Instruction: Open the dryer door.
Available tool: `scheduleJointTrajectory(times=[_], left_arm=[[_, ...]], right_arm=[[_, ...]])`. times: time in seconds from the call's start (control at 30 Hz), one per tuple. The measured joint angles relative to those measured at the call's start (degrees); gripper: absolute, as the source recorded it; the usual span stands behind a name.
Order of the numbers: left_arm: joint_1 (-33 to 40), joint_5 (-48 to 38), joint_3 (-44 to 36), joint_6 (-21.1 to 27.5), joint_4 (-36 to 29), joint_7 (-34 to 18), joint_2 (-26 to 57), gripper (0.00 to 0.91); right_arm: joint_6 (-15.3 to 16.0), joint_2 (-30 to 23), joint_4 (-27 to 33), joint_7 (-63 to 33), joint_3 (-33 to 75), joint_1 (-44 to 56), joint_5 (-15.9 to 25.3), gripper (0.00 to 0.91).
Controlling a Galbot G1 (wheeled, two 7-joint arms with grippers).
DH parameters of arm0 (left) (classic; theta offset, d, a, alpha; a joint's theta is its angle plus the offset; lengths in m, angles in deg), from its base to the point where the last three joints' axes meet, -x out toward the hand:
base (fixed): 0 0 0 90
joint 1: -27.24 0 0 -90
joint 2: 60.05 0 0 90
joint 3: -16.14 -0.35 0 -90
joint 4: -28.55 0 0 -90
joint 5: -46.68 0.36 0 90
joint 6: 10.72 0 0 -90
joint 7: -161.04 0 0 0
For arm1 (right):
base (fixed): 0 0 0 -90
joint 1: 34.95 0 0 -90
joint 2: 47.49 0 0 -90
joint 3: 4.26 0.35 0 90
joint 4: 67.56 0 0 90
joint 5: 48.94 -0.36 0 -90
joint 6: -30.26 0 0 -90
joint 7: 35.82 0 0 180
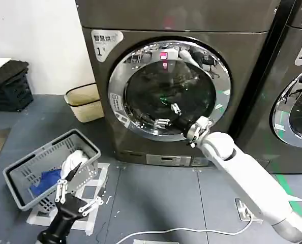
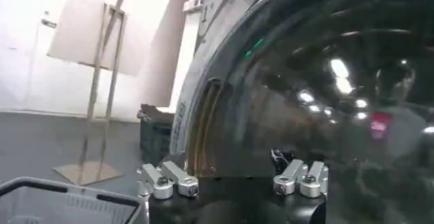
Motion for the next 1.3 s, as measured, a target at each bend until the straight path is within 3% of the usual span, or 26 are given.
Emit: scheduleJointTrajectory(times=[1.3], left_arm=[[0.2,-0.1,0.1,-0.1,-0.2,0.0,-0.6,0.907]], right_arm=[[0.3,-8.8,10.5,0.2,-7.0,-8.9,0.3,0.907]])
